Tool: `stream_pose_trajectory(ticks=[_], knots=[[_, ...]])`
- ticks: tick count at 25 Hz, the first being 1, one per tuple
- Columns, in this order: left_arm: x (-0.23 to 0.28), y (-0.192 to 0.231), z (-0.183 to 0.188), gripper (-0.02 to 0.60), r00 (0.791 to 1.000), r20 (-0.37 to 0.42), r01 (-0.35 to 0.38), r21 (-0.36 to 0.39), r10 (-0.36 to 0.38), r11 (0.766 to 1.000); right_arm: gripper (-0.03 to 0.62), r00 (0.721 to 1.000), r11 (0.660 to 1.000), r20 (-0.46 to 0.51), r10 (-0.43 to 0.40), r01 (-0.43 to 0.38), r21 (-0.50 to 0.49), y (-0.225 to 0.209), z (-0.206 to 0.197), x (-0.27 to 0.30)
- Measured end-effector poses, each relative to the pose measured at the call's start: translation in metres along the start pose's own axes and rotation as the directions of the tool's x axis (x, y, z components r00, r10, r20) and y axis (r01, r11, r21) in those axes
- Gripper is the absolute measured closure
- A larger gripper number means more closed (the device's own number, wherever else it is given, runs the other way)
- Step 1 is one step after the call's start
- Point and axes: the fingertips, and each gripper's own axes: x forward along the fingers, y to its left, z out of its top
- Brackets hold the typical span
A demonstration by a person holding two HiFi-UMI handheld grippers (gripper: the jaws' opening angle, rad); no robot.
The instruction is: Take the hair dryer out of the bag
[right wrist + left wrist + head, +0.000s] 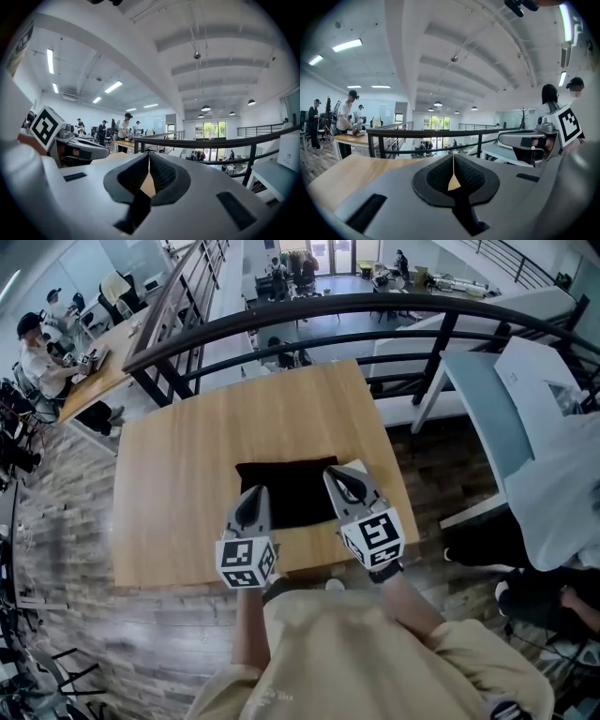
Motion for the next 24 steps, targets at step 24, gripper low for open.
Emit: stream_pose_trajectory(ticks=[24], knots=[[-0.029,0.089,-0.011,0.568,0.992,-0.032,0.12,0.053,-0.118,0.991,0.576,0.987,0.988,-0.038,-0.155,0.155,0.005,0.08,-0.002,0.043]])
